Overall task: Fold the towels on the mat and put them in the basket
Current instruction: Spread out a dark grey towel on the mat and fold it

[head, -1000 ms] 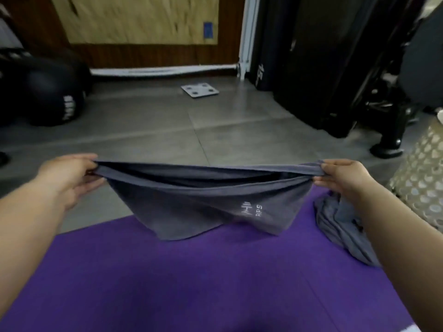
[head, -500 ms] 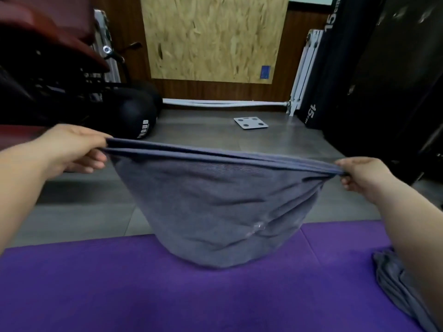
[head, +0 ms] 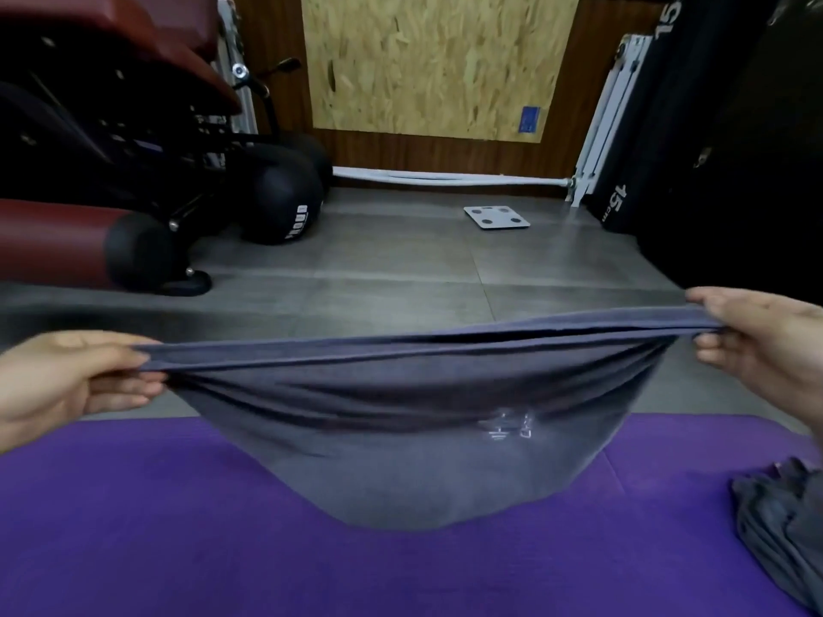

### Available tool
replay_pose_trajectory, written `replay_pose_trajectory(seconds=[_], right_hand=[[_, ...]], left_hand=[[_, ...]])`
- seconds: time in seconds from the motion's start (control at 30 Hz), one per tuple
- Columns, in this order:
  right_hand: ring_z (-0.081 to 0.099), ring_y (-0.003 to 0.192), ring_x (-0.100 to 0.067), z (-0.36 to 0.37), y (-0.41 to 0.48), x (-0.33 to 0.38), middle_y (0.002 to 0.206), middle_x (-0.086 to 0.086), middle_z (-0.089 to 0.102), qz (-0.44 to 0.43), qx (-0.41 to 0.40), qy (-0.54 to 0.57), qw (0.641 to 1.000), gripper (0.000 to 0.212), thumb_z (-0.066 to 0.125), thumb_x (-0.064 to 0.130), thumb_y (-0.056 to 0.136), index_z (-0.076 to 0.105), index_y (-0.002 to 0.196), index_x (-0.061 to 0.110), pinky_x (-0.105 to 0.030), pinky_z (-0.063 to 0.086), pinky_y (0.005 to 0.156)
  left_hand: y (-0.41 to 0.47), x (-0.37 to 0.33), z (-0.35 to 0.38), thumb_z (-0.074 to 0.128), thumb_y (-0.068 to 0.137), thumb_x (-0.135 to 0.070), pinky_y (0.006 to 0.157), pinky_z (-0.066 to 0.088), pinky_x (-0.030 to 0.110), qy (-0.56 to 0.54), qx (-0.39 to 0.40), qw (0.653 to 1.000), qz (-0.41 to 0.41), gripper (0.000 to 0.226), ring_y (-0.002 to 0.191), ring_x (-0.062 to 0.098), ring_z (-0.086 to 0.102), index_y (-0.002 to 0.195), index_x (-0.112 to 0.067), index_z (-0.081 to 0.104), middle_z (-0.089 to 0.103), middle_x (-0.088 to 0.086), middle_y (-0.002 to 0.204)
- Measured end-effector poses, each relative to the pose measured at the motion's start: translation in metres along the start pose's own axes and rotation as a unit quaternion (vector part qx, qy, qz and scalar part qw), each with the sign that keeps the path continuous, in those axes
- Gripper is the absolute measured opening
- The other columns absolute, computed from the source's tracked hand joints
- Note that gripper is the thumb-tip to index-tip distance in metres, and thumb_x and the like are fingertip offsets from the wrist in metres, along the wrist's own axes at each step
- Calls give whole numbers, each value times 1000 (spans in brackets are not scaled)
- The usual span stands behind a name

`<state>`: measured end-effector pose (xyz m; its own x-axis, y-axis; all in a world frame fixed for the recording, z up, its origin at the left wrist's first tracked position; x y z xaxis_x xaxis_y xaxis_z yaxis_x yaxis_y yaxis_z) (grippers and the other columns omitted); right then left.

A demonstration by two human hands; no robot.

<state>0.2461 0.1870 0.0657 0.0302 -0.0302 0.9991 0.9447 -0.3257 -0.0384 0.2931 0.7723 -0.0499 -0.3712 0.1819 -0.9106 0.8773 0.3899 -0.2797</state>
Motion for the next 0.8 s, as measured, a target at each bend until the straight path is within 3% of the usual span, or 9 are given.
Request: replay_pose_trajectory(seconds=[0.1,0.2,0.27,0.37,0.5,0.6,0.67,0.77,0.8], right_hand=[[50,27,-3,15,11,-31,37,-5,54,86,6,-48,995,28,36,1,95,53,74,9,-13,43,32],[49,24,-8,24,38,-66,66,-13,49,155,-35,-66,985,28,38,0,95,47,70,7,-16,43,30],[50,24,-7,27,60,-67,73,-10,44,137,-66,-46,987,30,37,0,96,44,68,9,-16,42,29],[62,47,-8,28,83,-41,86,-6,48,70,-89,-18,993,31,38,-3,94,43,68,14,-15,43,31],[58,57,-13,24,75,-3,78,-2,49,14,-118,18,993,25,38,6,97,51,77,14,-13,45,36],[59,40,-3,10,51,-2,63,4,60,-39,-117,-27,992,26,39,9,97,52,76,18,-8,43,37],[53,33,3,-7,27,-18,40,14,57,-80,-114,-94,986,29,40,8,97,50,74,21,-5,37,35],[49,32,1,-39,-8,-75,38,16,54,-88,-99,-142,981,24,45,14,95,51,74,23,-5,35,34],[49,33,0,-50,-18,-103,40,14,56,-69,-94,-149,982,18,49,22,92,52,74,22,-6,36,34]], left_hand=[[-40,-18,46,38,92,4,33,47,19,35,76,996,-17,22,35,13,60,82,-3,55,61,9,41],[-43,-38,83,42,93,3,38,50,18,-9,95,995,12,21,38,11,61,76,-3,54,63,9,46],[-33,-58,93,48,93,-9,43,52,16,-67,79,994,35,17,40,8,62,77,-7,54,65,8,52],[-23,-88,102,52,91,-31,43,51,14,-146,47,986,70,25,39,4,60,75,-12,51,60,-3,39],[-23,-107,97,52,92,-12,43,50,12,-212,-7,970,116,20,37,1,58,72,-14,49,55,-8,34],[-46,-99,94,50,91,-5,47,50,10,-195,-16,966,171,23,40,1,59,71,-14,53,57,-10,37],[-66,-76,97,48,92,-3,48,49,9,-174,6,967,187,36,41,1,59,61,-17,62,59,-9,40],[-89,-13,107,45,91,1,46,48,9,-140,27,978,155,55,39,1,58,51,-28,70,60,-8,42],[-96,14,112,45,90,3,45,48,9,-132,33,982,132,51,39,2,58,54,-23,70,61,-8,43]])
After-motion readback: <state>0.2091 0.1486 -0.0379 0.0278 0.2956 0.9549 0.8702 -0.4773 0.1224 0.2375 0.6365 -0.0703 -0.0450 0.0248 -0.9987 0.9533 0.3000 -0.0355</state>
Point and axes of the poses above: each hand's wrist, its own y-axis towards the middle knuckle, its own z-axis out of the palm, x = y × z, the point moved 6 cm from there along y, towards the middle knuckle
